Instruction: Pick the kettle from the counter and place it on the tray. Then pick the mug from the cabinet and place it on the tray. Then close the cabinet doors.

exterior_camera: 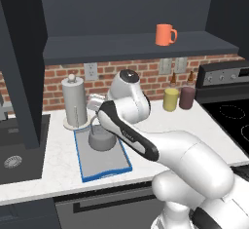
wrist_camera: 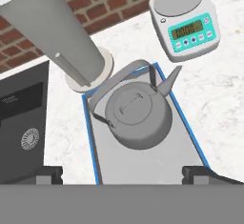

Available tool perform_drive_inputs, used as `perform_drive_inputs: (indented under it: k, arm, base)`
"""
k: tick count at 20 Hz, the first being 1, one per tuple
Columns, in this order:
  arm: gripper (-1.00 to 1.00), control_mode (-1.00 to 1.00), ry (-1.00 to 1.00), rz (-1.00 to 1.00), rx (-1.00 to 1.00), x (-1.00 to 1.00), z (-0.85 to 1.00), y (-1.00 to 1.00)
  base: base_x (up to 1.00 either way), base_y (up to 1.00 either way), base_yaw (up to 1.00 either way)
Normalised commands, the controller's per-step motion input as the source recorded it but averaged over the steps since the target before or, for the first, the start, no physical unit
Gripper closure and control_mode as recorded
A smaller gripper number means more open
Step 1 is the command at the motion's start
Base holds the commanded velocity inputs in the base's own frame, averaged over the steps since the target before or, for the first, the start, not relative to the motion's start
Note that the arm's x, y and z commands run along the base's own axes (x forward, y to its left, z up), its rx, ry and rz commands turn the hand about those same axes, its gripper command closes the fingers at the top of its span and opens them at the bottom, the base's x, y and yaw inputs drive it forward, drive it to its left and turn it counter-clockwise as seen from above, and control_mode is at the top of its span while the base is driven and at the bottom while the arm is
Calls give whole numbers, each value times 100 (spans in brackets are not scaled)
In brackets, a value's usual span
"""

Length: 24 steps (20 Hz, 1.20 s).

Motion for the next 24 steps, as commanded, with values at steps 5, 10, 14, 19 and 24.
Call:
perform_drive_inputs:
  k: [5,10,14,19,24]
  arm:
    - [-100,-100,-31,0,-3,-37,47,-22]
    - [-100,-100,-31,2,-1,-29,54,-36]
    - [-100,-100,-18,8,0,-24,55,-42]
    - [-100,-100,-8,5,0,-29,56,-48]
    - [-100,-100,-7,4,1,-29,50,-48]
  base:
    - [0,0,0]
    - [0,0,0]
    - [0,0,0]
    - [0,0,0]
    - [0,0,0]
